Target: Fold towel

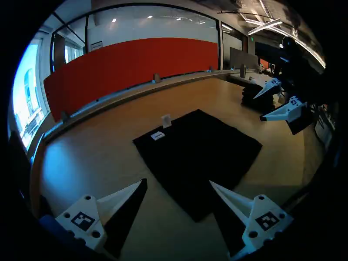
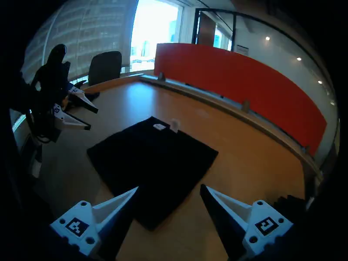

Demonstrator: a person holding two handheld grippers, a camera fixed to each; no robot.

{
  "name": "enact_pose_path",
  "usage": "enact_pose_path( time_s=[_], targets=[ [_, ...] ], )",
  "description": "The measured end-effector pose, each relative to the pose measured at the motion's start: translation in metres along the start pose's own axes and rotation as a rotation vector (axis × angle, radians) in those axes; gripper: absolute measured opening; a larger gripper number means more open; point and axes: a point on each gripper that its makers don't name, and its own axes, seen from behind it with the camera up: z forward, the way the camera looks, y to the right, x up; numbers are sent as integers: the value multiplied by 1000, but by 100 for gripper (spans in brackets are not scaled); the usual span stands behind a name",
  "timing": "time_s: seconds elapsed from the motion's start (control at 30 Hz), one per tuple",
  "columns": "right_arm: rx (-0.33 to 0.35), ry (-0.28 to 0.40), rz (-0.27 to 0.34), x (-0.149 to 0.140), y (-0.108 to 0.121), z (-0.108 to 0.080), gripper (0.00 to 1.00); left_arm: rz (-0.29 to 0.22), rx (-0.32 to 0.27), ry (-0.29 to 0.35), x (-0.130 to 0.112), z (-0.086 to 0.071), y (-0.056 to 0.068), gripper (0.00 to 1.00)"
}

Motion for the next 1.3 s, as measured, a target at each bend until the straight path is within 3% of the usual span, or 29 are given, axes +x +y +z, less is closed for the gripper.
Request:
enact_pose_path(
  time_s=[0.57,0.87,1.3],
  targets=[
    [49,-98,2,-51,-21,25,100,8,-60,-111,-52,25,14,94],
    [69,-142,21,-71,-25,27,100,-7,-107,-153,-66,30,28,94],
    [83,-179,27,-89,-25,25,100,33,-113,-228,-88,40,40,94]
  ],
)
